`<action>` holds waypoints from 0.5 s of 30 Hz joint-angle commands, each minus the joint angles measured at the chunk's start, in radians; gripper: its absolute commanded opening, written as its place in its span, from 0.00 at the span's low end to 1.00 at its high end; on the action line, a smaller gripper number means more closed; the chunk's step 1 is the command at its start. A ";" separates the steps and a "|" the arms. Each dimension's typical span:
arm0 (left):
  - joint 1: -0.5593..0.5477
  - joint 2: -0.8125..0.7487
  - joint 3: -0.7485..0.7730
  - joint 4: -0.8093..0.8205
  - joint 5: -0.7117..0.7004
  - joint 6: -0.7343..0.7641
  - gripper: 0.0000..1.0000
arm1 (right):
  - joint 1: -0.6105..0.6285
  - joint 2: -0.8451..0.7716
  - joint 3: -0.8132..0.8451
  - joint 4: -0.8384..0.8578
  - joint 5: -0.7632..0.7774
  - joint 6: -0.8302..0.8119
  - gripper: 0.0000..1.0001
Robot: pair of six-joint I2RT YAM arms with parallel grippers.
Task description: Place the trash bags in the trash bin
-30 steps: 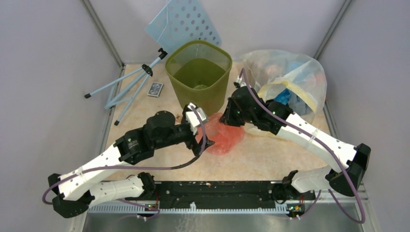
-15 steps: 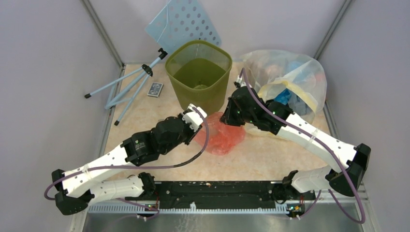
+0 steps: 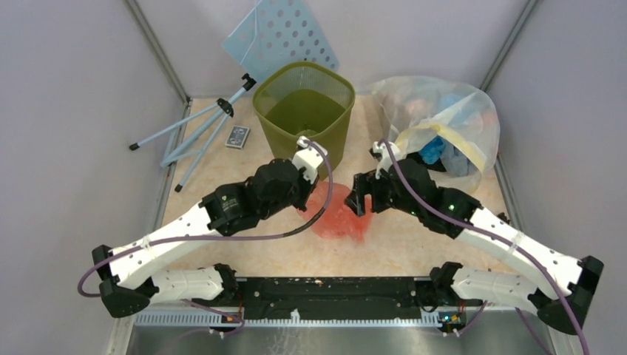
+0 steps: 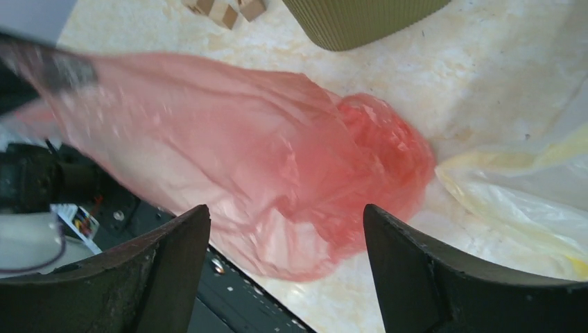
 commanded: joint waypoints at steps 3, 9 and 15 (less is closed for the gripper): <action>0.049 0.026 0.058 -0.010 0.088 -0.115 0.00 | 0.001 -0.220 -0.197 0.136 -0.068 -0.135 0.81; 0.162 0.030 0.051 -0.003 0.205 -0.172 0.00 | 0.030 -0.295 -0.390 0.280 -0.130 -0.134 0.82; 0.262 0.034 0.020 0.019 0.297 -0.191 0.00 | 0.142 -0.234 -0.477 0.379 0.018 -0.145 0.79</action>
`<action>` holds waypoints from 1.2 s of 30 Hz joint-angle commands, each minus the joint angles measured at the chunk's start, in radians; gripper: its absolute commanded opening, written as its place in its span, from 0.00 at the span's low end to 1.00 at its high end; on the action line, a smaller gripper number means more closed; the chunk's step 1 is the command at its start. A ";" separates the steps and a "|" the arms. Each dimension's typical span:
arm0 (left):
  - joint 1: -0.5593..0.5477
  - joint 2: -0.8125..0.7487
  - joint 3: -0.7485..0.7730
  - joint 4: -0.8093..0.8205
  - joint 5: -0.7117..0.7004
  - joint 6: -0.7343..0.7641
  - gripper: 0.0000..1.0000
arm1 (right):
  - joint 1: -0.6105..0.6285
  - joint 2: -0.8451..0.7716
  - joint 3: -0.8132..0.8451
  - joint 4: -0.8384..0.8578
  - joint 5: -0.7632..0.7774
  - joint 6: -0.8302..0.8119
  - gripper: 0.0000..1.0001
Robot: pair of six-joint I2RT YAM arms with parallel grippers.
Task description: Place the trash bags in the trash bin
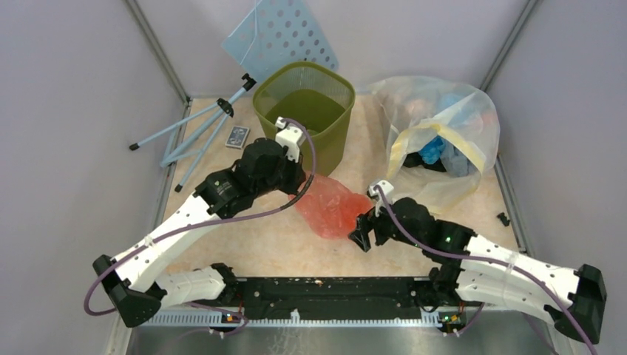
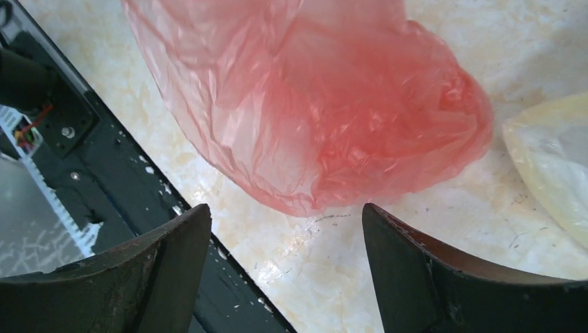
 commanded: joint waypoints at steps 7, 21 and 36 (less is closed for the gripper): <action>0.069 -0.005 -0.037 0.059 0.099 -0.044 0.00 | 0.154 0.122 -0.086 0.273 0.226 -0.088 0.76; 0.169 -0.008 -0.057 0.063 0.123 -0.002 0.00 | 0.216 0.275 -0.042 0.337 0.505 -0.060 0.37; 0.201 -0.030 -0.060 0.081 0.152 0.022 0.00 | 0.216 0.079 0.238 0.002 0.468 0.041 0.00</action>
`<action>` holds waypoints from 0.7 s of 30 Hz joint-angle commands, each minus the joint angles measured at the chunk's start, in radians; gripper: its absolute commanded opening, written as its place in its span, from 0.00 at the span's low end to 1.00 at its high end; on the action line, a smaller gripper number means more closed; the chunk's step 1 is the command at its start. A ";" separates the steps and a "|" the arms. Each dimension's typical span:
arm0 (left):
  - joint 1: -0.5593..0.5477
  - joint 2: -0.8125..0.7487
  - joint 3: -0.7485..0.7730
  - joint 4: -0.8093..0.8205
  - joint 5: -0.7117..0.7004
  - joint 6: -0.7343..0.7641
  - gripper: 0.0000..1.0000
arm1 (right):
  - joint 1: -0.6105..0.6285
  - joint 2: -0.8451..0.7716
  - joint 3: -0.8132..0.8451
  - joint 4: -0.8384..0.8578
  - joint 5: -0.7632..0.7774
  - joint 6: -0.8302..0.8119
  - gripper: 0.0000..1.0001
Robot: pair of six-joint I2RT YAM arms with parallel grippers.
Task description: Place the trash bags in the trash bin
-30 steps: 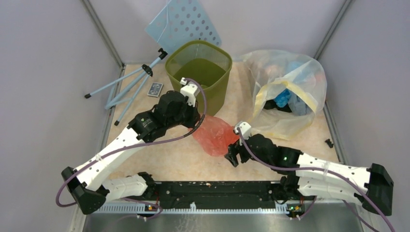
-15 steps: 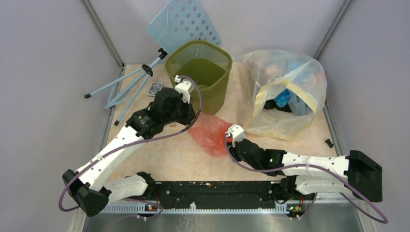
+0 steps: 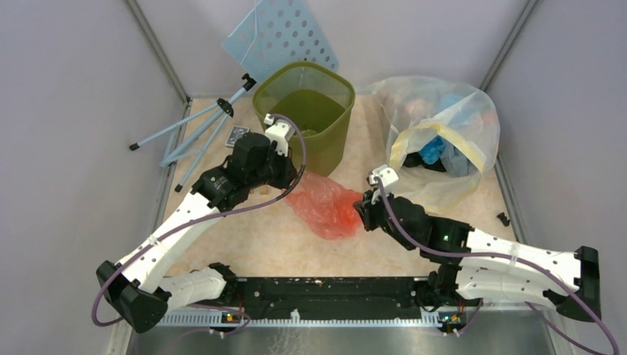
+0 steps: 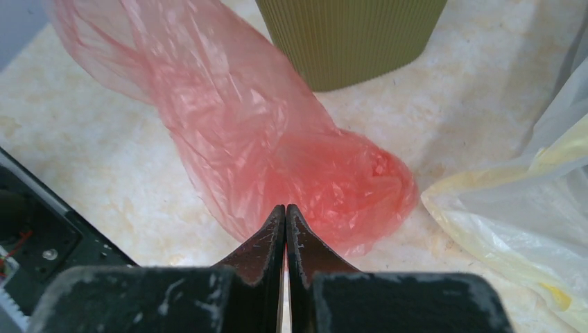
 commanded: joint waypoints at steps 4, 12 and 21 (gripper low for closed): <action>0.017 -0.035 0.015 0.020 0.013 0.015 0.00 | -0.004 -0.001 0.297 -0.199 0.008 0.020 0.00; 0.029 -0.022 0.018 0.032 0.090 0.014 0.00 | -0.187 0.103 0.429 -0.307 -0.086 0.121 0.00; 0.050 -0.032 -0.016 0.049 0.122 0.007 0.00 | -0.378 0.179 0.461 -0.334 -0.255 0.152 0.00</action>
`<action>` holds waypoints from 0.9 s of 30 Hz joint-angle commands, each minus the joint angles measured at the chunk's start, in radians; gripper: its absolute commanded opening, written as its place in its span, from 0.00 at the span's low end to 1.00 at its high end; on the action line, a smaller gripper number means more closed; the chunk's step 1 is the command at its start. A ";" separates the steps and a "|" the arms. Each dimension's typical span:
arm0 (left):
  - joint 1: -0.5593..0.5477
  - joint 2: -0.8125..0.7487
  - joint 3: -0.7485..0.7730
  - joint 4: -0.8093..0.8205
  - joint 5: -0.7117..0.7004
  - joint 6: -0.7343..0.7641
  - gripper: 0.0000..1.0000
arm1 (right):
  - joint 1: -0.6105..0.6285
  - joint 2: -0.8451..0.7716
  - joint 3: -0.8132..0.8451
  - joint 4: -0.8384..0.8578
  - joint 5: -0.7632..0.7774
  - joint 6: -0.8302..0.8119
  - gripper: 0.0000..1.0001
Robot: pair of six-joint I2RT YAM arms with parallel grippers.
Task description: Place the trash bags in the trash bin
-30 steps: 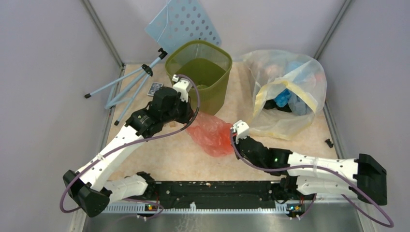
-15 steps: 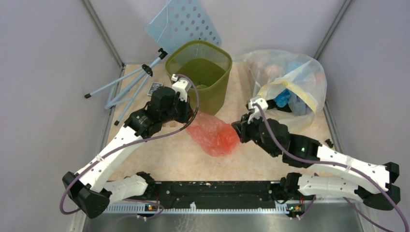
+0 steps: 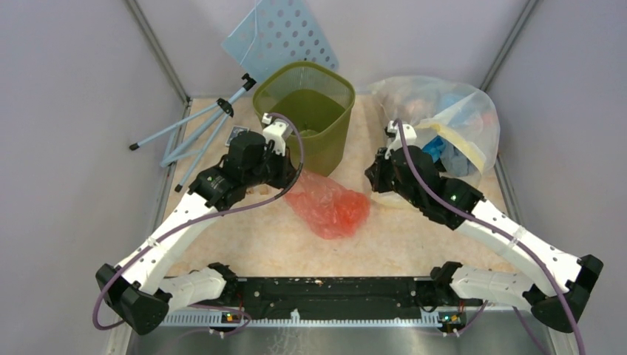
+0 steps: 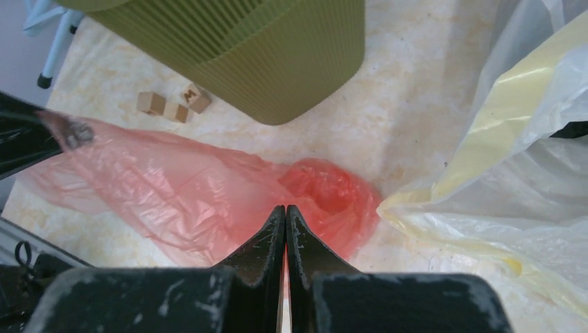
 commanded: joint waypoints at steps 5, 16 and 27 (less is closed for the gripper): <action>0.033 -0.042 -0.028 0.043 0.031 -0.007 0.00 | -0.170 0.124 0.152 -0.063 -0.145 -0.013 0.00; 0.074 -0.050 -0.045 0.053 0.073 -0.016 0.00 | -0.223 0.164 0.172 -0.098 -0.198 -0.085 0.39; 0.100 -0.004 -0.053 0.086 0.165 -0.082 0.00 | -0.221 -0.090 -0.066 0.066 -0.372 -0.213 0.71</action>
